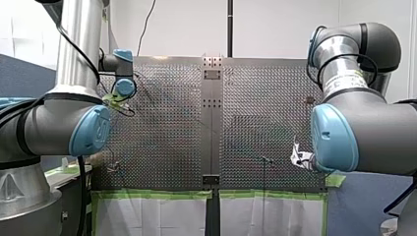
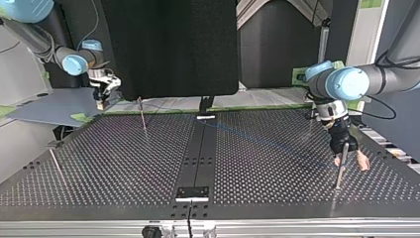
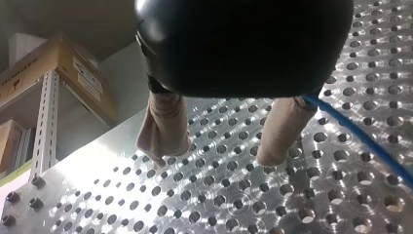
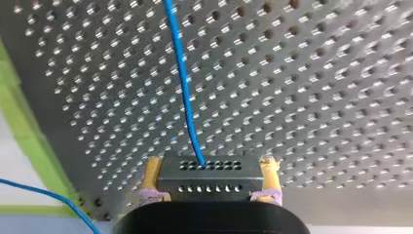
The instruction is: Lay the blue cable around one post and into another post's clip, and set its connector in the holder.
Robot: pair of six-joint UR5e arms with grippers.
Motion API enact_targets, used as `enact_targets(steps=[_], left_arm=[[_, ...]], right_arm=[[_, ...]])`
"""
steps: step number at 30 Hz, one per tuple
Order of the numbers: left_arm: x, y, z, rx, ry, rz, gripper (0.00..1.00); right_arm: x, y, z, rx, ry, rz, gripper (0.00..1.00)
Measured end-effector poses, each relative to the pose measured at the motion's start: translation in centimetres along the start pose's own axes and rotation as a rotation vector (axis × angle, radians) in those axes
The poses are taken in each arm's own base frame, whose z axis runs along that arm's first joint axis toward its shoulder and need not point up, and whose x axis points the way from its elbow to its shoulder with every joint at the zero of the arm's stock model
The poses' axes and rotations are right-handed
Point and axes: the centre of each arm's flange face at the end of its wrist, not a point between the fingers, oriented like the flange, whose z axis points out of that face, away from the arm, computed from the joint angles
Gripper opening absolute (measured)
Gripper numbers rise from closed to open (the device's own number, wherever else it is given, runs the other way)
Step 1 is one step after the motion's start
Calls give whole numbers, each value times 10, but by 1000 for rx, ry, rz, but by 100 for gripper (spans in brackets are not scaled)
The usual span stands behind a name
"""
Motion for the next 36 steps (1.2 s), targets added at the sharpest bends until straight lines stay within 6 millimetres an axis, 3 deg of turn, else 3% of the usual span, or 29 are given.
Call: enact_targets(steps=[36], left_arm=[[0, 1, 0, -4, 2, 3, 100]], right_arm=[[154, -37, -46, 42, 101, 70, 0]])
